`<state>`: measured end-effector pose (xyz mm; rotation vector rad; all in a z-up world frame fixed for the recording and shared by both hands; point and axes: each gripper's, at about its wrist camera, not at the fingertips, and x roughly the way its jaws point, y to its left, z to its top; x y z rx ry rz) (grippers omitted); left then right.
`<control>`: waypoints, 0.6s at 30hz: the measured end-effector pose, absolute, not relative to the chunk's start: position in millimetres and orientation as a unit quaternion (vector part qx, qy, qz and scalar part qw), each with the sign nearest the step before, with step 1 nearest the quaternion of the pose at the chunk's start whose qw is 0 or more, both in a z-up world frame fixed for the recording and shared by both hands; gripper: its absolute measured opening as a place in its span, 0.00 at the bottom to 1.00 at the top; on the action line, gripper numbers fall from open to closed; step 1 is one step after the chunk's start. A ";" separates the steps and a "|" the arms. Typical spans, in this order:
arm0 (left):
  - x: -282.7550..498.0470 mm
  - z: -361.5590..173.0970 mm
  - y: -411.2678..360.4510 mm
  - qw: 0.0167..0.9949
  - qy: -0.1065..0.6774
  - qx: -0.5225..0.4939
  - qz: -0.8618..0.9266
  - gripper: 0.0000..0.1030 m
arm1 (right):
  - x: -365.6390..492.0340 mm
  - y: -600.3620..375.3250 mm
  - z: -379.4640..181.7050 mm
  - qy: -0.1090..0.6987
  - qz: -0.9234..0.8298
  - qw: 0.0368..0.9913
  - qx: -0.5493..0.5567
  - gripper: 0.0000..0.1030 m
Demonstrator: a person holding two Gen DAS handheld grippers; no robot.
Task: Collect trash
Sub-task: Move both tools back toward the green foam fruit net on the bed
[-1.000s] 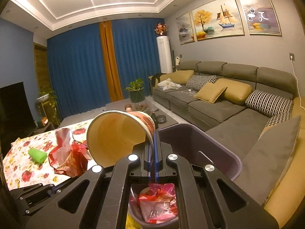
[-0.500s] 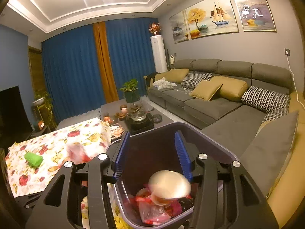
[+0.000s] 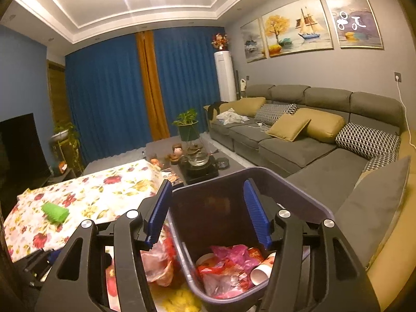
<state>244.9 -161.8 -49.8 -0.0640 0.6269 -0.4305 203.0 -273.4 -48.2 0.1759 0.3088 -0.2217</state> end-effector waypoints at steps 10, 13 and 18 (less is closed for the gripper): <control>242.3 -40.6 -116.8 0.943 0.288 -0.053 -0.161 0.75 | 208.5 -236.9 -43.0 0.151 -0.080 0.983 0.067 0.59; 242.6 -38.1 -104.7 0.944 0.287 -0.058 -0.150 0.75 | 211.8 -226.8 -41.3 0.150 -0.072 0.984 0.062 0.59; 245.3 -33.7 -82.6 0.949 0.279 -0.065 -0.130 0.75 | 220.3 -211.1 -37.8 0.147 -0.061 0.986 0.058 0.60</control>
